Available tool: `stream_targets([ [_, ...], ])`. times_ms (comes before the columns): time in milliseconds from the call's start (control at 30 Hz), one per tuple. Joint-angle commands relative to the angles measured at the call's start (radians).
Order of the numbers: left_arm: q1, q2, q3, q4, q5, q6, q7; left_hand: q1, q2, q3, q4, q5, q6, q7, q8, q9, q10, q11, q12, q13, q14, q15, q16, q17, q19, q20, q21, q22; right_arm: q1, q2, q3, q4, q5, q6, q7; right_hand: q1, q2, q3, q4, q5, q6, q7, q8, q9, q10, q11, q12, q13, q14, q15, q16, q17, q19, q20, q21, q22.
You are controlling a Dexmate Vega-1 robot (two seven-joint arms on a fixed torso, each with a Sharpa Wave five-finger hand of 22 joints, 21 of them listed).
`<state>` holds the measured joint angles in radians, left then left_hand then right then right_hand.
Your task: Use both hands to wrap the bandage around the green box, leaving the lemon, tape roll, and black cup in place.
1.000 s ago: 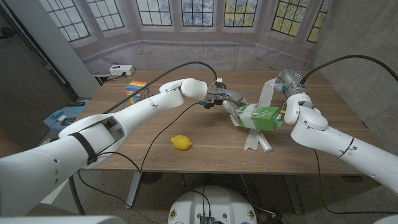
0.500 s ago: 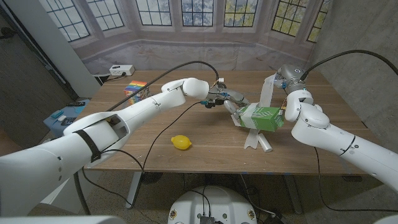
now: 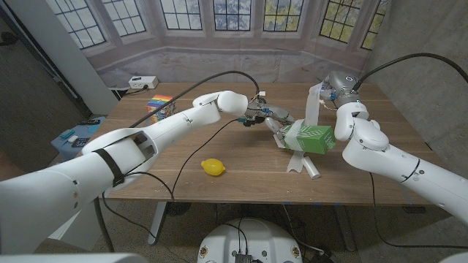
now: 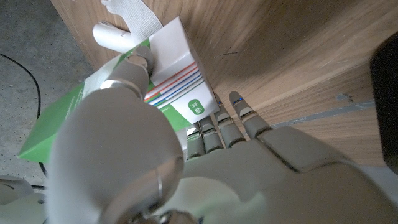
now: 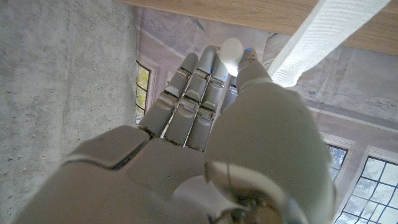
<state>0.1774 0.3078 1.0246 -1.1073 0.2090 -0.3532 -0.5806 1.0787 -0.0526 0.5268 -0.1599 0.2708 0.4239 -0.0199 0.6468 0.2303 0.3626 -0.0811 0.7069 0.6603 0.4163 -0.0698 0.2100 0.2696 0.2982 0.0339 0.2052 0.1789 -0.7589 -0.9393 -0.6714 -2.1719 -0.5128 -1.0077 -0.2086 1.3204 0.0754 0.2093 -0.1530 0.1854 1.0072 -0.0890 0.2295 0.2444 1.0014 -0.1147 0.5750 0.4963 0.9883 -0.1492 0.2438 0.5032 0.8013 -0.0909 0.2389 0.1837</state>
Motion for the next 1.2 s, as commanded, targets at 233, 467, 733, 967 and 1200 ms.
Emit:
stream_targets([
  [233, -0.029, -0.039, 0.015, 0.086, -0.006, -0.040, 0.007, -0.060, 0.092, 0.008, 0.002, 0.004, 0.084, -0.020, 0.247, 0.002, 0.071, -0.067, 0.005, 0.002, 0.002, -0.004, -0.005, 0.001, -0.003, -0.002, 0.005, 0.004, -0.001, -0.001, -0.012, -0.076, -0.047, -0.039, 0.037, 0.021, 0.009, -0.001, -0.003, 0.005, 0.006, 0.002, 0.003, 0.002, 0.026, -0.021, 0.002, 0.005, 0.006, -0.091, -0.003, 0.005, 0.005, -0.028, 0.002, 0.002],
  [467, -0.039, -0.047, 0.020, 0.111, -0.006, -0.048, 0.006, -0.062, 0.093, 0.008, 0.003, 0.004, 0.083, -0.017, 0.248, 0.002, 0.071, -0.066, 0.005, 0.002, 0.000, -0.003, -0.005, 0.001, -0.004, -0.002, 0.004, 0.004, 0.001, 0.001, -0.021, -0.103, -0.067, -0.054, 0.048, 0.022, 0.009, -0.001, -0.003, 0.004, 0.007, 0.003, 0.003, 0.002, 0.026, -0.019, 0.002, 0.005, 0.006, -0.091, -0.004, 0.007, 0.005, -0.028, 0.002, 0.002],
  [733, -0.051, -0.057, 0.023, 0.144, -0.005, -0.065, 0.011, -0.062, 0.093, 0.008, 0.003, 0.003, 0.081, -0.017, 0.248, 0.003, 0.071, -0.067, 0.006, 0.003, 0.002, -0.003, -0.005, 0.001, -0.004, -0.002, 0.005, 0.004, 0.002, 0.005, -0.030, -0.127, -0.089, -0.062, 0.058, 0.022, 0.010, -0.002, -0.003, 0.004, 0.005, 0.005, 0.002, 0.002, 0.027, -0.022, 0.001, 0.006, 0.007, -0.091, -0.004, 0.009, 0.005, -0.028, 0.002, 0.002],
  [967, -0.059, -0.063, 0.026, 0.163, -0.004, -0.069, 0.014, -0.062, 0.093, 0.008, 0.003, 0.003, 0.082, -0.016, 0.249, 0.002, 0.071, -0.063, 0.006, 0.003, 0.001, -0.002, -0.005, 0.001, -0.004, -0.001, 0.004, 0.004, -0.010, 0.005, -0.022, -0.150, -0.100, -0.055, 0.058, 0.022, 0.010, -0.002, -0.003, 0.004, 0.008, 0.006, 0.002, 0.003, 0.027, -0.020, 0.001, 0.007, 0.006, -0.091, -0.005, 0.011, 0.005, -0.027, 0.002, 0.002],
  [1200, -0.069, -0.073, 0.032, 0.189, 0.001, -0.079, 0.020, -0.064, 0.095, 0.006, 0.004, 0.003, 0.082, -0.017, 0.250, 0.002, 0.069, -0.064, 0.006, 0.003, 0.001, 0.000, -0.004, 0.001, -0.004, -0.001, 0.004, 0.004, -0.028, 0.002, -0.021, -0.183, -0.123, -0.068, 0.059, 0.021, 0.011, -0.003, -0.002, 0.004, 0.008, 0.005, 0.002, 0.003, 0.027, -0.020, 0.000, 0.007, 0.007, -0.091, -0.005, 0.013, 0.005, -0.027, 0.002, 0.002],
])
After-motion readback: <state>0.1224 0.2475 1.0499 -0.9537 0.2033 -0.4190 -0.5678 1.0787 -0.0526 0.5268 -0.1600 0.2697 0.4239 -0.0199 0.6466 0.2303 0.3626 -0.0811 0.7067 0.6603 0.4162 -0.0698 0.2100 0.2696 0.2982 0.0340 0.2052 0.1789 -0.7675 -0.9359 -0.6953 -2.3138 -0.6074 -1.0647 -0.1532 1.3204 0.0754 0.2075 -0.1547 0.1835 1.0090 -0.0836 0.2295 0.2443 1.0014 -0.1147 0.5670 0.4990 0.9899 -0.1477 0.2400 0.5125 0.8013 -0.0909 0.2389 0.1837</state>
